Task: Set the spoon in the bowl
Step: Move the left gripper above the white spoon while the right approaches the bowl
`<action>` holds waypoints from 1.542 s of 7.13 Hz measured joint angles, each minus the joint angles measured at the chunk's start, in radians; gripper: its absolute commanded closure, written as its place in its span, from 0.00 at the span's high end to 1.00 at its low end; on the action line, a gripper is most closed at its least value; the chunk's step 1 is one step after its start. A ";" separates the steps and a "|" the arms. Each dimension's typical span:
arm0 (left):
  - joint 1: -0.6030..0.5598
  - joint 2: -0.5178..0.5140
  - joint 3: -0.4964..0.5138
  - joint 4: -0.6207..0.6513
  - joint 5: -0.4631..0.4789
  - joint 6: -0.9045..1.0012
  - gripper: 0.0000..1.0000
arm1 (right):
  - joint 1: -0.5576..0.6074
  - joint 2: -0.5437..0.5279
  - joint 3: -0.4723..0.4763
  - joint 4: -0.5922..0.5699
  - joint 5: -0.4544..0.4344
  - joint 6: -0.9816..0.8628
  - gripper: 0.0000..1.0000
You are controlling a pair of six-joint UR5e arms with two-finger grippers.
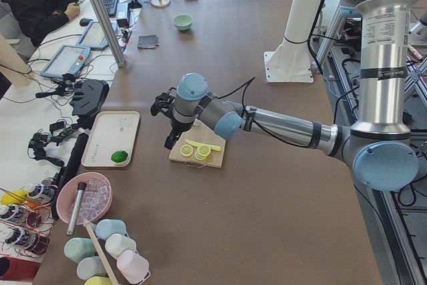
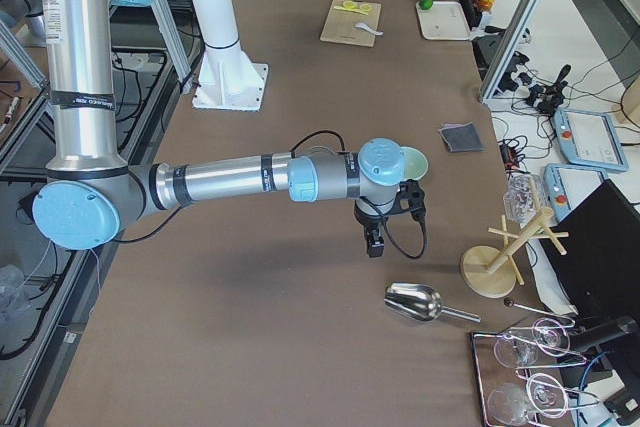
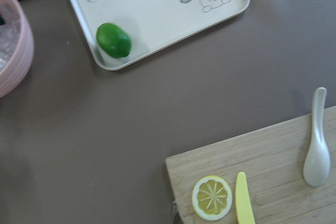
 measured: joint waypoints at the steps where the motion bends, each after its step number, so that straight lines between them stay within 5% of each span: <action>1: 0.056 -0.022 0.014 -0.036 0.020 -0.114 0.98 | -0.016 0.005 -0.004 0.030 0.007 -0.001 1.00; 4: 0.189 -0.051 0.036 -0.140 0.142 -0.270 0.98 | -0.110 0.037 -0.091 0.215 0.008 0.032 1.00; 7: 0.210 -0.067 0.042 -0.151 0.162 -0.289 0.98 | -0.269 0.108 -0.145 0.455 -0.073 0.401 1.00; 11: 0.211 -0.078 0.041 -0.165 0.161 -0.295 0.98 | -0.410 0.281 -0.229 0.537 -0.240 0.743 1.00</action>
